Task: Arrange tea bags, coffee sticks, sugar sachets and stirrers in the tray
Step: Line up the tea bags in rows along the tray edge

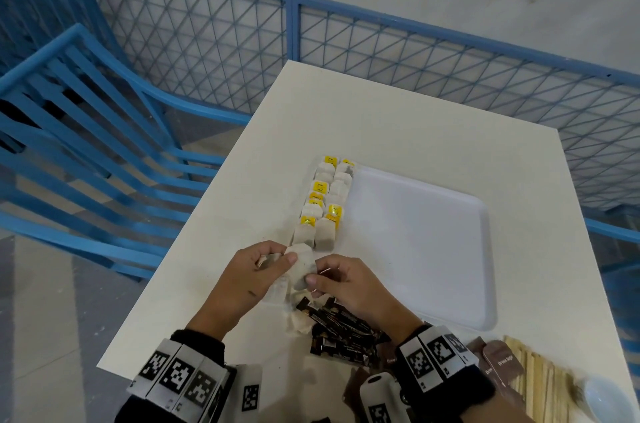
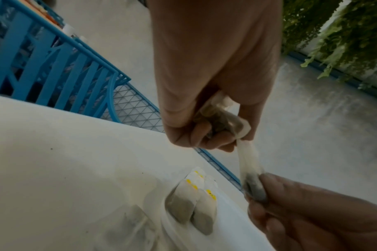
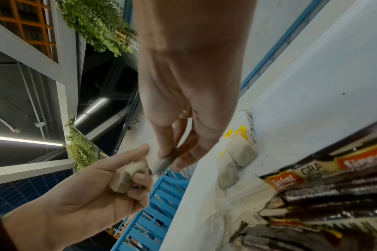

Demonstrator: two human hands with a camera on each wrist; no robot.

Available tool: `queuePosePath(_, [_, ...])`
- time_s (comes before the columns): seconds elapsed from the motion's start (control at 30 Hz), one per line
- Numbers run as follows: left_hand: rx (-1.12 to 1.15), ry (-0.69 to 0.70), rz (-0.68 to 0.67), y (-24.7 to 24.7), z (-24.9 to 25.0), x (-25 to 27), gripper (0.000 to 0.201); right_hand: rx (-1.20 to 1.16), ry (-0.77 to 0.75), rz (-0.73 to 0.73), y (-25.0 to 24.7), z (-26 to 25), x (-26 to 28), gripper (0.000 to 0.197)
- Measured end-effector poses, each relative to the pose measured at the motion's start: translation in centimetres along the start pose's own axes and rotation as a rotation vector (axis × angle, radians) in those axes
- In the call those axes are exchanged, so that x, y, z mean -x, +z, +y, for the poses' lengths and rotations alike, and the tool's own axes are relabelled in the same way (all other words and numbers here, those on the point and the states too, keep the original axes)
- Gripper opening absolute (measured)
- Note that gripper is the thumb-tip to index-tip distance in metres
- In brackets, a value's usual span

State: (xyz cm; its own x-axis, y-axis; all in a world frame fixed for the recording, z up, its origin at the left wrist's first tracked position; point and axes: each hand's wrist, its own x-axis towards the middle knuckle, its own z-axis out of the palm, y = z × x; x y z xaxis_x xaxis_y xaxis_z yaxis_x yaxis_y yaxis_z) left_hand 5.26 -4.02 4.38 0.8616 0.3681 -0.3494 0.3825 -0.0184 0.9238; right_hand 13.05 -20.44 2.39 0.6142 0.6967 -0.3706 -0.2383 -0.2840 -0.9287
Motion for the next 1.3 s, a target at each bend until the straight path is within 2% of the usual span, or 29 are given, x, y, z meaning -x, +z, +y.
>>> queuePosePath(0.1, [-0.008,-0.017,0.036,-0.3,-0.2,0.1,0.005,0.026,0.042,0.118,-0.5,0.8,-0.9,0.011])
queuePosePath(0.23, [0.029,-0.074,0.035,-1.2,-0.1,0.4,0.012,0.123,0.14,0.305,-2.2,2.2,-2.7,0.013])
queuePosePath(0.37, [0.142,-0.122,-0.025,-1.9,-0.1,0.5,0.047,0.193,0.198,0.389,-2.9,2.9,-4.0,0.015])
queuePosePath(0.53, [0.165,-0.126,-0.052,-1.8,-0.3,0.6,0.038,0.251,0.171,0.463,-2.4,3.2,-5.1,0.027])
queuePosePath(0.7, [0.124,-0.128,-0.067,-1.8,-0.2,0.8,0.028,0.332,0.168,0.478,-2.1,3.4,-5.8,0.035])
queuePosePath(0.9, [0.096,-0.077,-0.036,-1.5,-0.3,0.7,0.031,0.37,0.141,0.49,-1.9,3.0,-5.7,0.035])
queuePosePath(1.0, [0.124,-0.078,-0.021,-1.3,0.0,0.6,0.034,0.358,0.027,0.422,-1.0,1.4,-4.7,0.023])
queuePosePath(1.13, [0.111,-0.084,-0.032,-1.0,0.2,0.5,0.037,0.154,-0.1,0.105,0.6,-1.0,-2.6,0.002])
queuePosePath(1.2, [0.107,-0.087,-0.038,-0.9,0.1,0.4,0.037,0.105,-0.121,0.003,1.0,-1.2,-1.8,0.012])
queuePosePath(1.3, [0.076,-0.105,-0.071,-0.9,0.0,0.4,0.039,0.085,-0.121,0.016,1.0,-1.1,-1.5,0.014])
